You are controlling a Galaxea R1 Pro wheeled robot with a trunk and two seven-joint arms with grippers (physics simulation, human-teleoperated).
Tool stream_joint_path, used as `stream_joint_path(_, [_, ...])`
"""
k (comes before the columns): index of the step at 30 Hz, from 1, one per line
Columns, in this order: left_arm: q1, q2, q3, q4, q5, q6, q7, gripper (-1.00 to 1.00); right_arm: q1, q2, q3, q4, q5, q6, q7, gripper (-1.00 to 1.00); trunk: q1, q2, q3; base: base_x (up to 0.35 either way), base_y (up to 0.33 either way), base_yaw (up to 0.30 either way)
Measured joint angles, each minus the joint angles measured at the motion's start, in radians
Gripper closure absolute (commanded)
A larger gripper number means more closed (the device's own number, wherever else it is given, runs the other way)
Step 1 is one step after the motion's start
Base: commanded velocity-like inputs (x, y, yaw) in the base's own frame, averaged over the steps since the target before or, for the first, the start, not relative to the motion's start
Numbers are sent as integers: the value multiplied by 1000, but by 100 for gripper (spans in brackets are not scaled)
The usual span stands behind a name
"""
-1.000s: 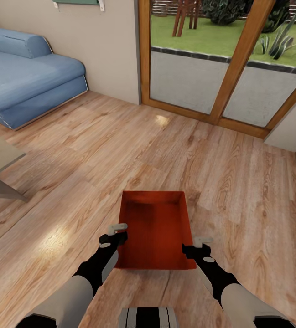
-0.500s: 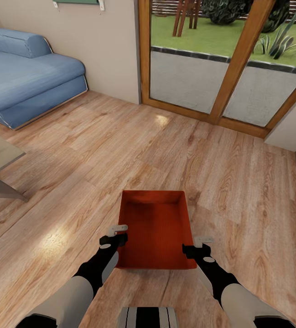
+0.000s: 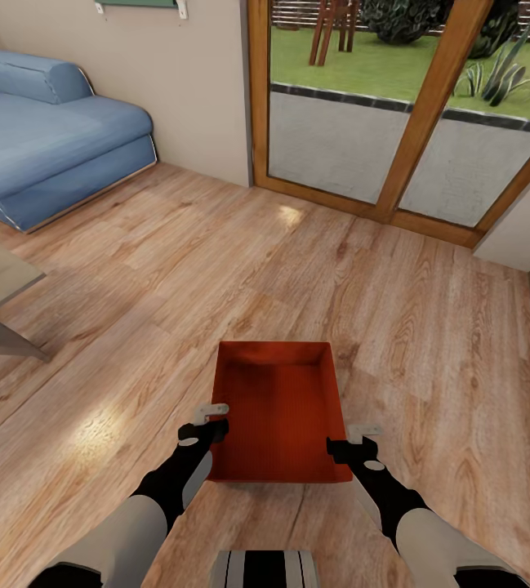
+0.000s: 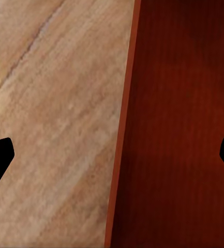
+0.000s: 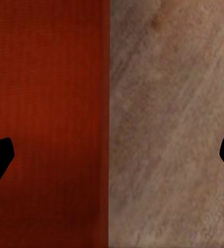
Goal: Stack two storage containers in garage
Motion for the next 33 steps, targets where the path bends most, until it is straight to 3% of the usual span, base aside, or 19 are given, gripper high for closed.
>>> stream_joint_path(7, [0, 0, 0, 4, -3, 0, -1, -100, 0, -1, 0, 0, 0, 0, 0, -100, 0, 0, 0, 0, 0, 0])
stream_joint_path(15, [0, 0, 0, 5, -4, 0, 0, -100, 0, -1, 0, 0, 0, 0, 0, -100, 31, -56, -25, 0, 0, 0])
stream_joint_path(33, [0, 0, -1, 7, 0, 5, -1, -100, 0, 1, 0, 0, 1, 4, -1, -100, 31, -56, -25, 0, 0, 0])
